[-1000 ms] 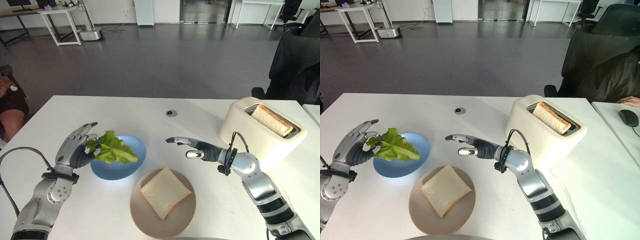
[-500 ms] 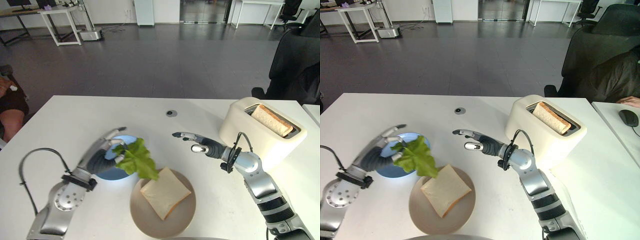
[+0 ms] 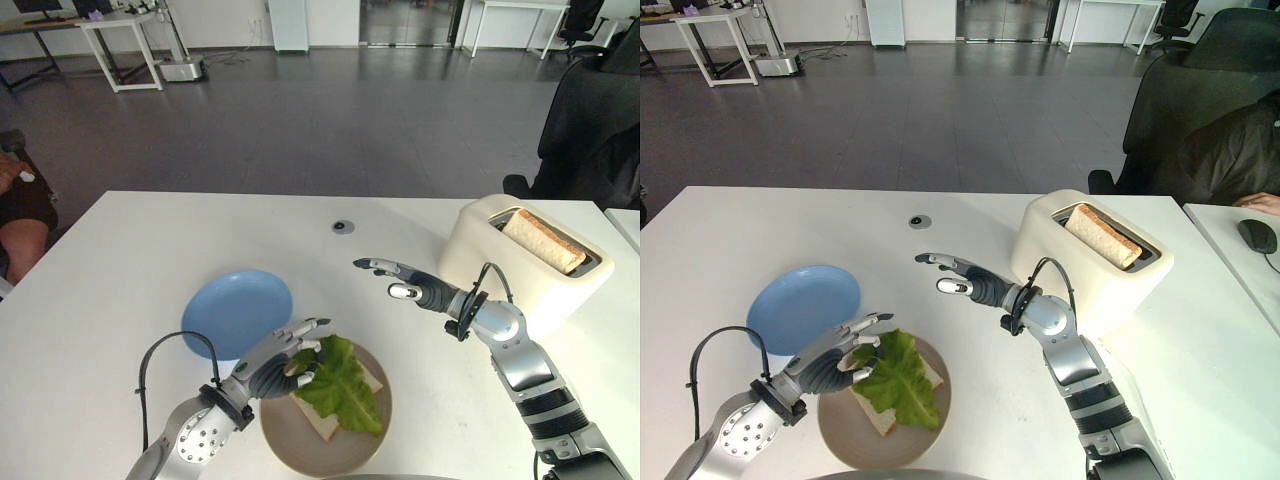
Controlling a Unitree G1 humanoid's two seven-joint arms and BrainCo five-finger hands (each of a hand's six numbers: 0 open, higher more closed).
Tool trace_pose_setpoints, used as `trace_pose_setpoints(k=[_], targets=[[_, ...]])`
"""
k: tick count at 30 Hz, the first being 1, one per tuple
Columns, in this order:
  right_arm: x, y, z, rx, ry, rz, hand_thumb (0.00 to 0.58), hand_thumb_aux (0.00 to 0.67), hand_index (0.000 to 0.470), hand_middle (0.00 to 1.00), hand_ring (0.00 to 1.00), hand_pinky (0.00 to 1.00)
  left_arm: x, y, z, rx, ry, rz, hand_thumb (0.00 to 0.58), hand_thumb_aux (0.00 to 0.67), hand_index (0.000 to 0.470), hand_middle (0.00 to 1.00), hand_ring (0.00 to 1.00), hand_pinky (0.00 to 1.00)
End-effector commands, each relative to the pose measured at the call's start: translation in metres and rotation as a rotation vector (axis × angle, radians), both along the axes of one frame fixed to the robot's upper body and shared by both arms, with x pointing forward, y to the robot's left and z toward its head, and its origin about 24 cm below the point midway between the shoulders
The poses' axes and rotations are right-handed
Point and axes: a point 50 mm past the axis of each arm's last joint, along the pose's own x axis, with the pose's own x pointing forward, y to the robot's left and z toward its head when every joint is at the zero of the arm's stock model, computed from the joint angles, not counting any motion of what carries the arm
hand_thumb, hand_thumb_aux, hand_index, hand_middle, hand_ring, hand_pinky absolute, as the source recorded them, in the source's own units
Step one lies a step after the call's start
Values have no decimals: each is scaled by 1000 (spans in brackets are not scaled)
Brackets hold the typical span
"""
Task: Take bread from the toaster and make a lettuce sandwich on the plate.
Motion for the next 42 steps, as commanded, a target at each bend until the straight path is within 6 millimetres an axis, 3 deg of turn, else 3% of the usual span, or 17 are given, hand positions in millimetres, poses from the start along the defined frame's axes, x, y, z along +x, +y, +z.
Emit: trace_pose_setpoints(k=[1,2,3,10,15,18,21,23,28,33,34,35,37,39,42], targets=[[1,0,2,-18,-18,3,0,0,0,0,0,0,-3,2,-11,73,23,10,460,365,256,0,0,0],[0,0,2,-19,-19,3,0,0,0,0,0,0,-3,3,-10,82,22,13,230,150,105,0,0,0],[0,-1,2,-21,-20,3,0,0,0,0,0,0,-3,5,-10,91,18,18,0,0,0,0,0,0],[-2,-2,2,-35,-36,4,0,0,0,0,0,0,1,23,7,105,-43,61,0,0,0,0,0,0],[-5,-14,14,-70,-159,-44,0,0,0,0,0,0,1,19,17,60,-73,58,0,0,0,0,0,0],[-5,-41,43,-130,-386,-182,0,0,0,0,0,0,-2,11,21,-24,-84,52,0,0,0,0,0,0],[-11,-95,91,-274,-666,-431,0,0,0,0,0,0,-5,1,25,-170,-82,45,0,0,0,0,0,0],[-14,-129,101,-383,-704,-568,0,0,0,0,0,0,-7,-2,26,-237,-75,45,0,0,0,0,0,0],[-14,-192,74,-520,-542,-766,0,0,0,0,0,0,-7,-5,28,-339,-78,56,0,0,0,0,0,0],[-13,-210,55,-531,-434,-810,0,0,0,0,0,0,-6,-2,32,-389,-89,72,0,0,0,0,0,0],[-12,-210,51,-527,-405,-800,120,74,52,0,0,0,-6,-2,32,-391,-89,73,0,0,0,0,0,0],[-12,-209,46,-524,-376,-793,436,336,236,0,0,0,-6,-2,31,-390,-90,72,0,0,0,0,0,0],[-12,-209,41,-522,-337,-786,527,468,328,0,0,0,-6,-2,31,-388,-92,71,0,0,0,0,0,0],[-11,-207,39,-500,-317,-777,580,670,470,0,0,0,-6,-2,31,-385,-93,72,0,0,0,0,0,0],[-8,-200,41,-451,-310,-752,580,670,470,0,0,0,-6,-1,31,-374,-97,74,0,0,0,0,0,0]])
